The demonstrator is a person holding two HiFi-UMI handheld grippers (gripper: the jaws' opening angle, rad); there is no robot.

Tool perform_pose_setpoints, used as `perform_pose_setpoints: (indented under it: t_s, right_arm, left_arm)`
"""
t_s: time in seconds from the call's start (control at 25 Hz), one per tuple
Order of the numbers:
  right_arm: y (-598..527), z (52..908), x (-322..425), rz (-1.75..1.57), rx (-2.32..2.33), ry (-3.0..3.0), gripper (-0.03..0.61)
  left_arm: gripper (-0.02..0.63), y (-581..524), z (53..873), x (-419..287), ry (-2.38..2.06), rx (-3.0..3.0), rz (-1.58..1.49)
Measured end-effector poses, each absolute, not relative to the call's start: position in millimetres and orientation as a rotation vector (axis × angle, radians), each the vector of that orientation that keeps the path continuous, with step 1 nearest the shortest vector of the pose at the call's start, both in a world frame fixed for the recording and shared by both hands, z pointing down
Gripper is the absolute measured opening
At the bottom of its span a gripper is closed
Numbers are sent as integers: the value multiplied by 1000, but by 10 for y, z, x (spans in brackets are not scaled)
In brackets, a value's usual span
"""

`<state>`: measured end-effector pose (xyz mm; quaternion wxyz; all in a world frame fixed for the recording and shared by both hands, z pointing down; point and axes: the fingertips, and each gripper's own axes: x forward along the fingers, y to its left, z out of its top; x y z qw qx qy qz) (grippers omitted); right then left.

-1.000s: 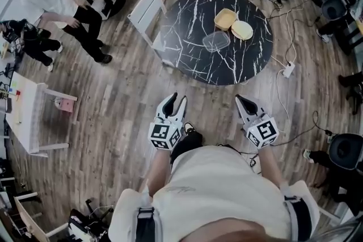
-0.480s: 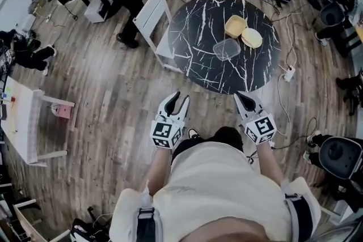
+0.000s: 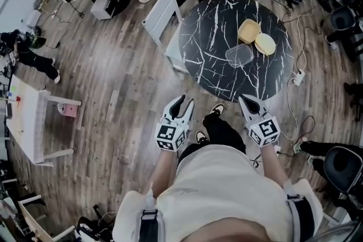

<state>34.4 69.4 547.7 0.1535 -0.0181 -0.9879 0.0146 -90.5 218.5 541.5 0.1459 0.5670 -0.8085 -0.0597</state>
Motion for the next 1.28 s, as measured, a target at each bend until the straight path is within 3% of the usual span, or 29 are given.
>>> perform_pose_setpoints:
  t_s: [0.68, 1.28]
  right_arm:
    - [-521, 5628, -1030, 147, -27, -2928, 8]
    - [-1523, 5793, -517, 274, 344, -2897, 6]
  left_arm:
    - [149, 832, 5304, -2055, -2237, 1726, -2]
    - [147, -600, 5246, -1879, -1988, 2022, 128]
